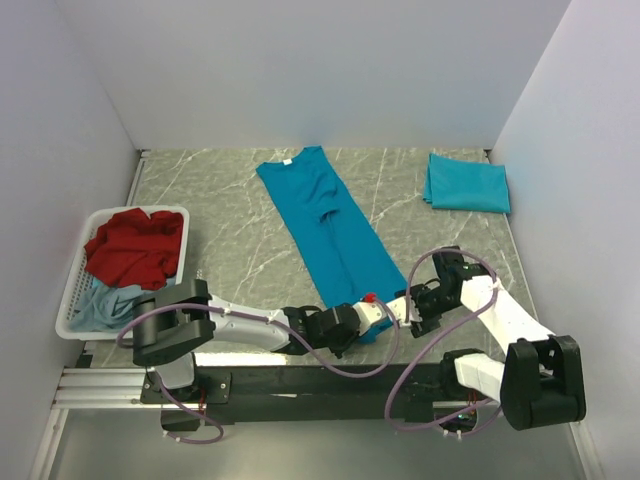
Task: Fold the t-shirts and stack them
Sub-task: Fold the tshirt
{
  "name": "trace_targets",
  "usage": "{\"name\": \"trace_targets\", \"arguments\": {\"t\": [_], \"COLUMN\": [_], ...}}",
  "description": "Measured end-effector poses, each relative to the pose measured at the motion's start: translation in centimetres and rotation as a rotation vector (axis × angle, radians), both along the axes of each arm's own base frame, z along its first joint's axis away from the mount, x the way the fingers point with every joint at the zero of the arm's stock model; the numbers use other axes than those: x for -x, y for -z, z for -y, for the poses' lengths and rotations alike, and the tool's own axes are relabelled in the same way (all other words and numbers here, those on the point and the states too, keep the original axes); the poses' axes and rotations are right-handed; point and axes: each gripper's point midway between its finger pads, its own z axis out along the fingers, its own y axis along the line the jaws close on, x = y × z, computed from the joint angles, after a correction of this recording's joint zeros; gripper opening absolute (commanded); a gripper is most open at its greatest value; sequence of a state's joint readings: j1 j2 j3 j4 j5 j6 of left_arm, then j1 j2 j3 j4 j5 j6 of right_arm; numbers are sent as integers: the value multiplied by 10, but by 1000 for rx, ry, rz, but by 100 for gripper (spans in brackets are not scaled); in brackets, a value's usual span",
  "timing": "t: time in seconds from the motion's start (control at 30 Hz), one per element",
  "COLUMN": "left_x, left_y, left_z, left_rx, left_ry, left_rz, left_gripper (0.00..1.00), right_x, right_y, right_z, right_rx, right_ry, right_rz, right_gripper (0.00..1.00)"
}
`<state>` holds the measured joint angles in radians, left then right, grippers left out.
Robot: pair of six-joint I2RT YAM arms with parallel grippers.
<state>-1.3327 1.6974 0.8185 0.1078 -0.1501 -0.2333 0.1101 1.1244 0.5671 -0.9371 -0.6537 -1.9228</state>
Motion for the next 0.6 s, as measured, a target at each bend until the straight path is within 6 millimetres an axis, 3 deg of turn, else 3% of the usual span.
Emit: {"name": "trace_targets", "arguments": {"t": [0.4,0.6], "left_x": [14,17], "left_y": [0,0], "left_z": [-12,-13], "left_rx": [-19,-8], "left_ry": [8,9], "left_rz": [-75,-91], "left_gripper": [0,0], "right_x": [-15,-20], "right_y": [18,21], "right_z": [0,-4], "right_rx": [102,112], "right_ry": [-33,-42], "right_rz": [78,116], "right_gripper": [57,38]}}
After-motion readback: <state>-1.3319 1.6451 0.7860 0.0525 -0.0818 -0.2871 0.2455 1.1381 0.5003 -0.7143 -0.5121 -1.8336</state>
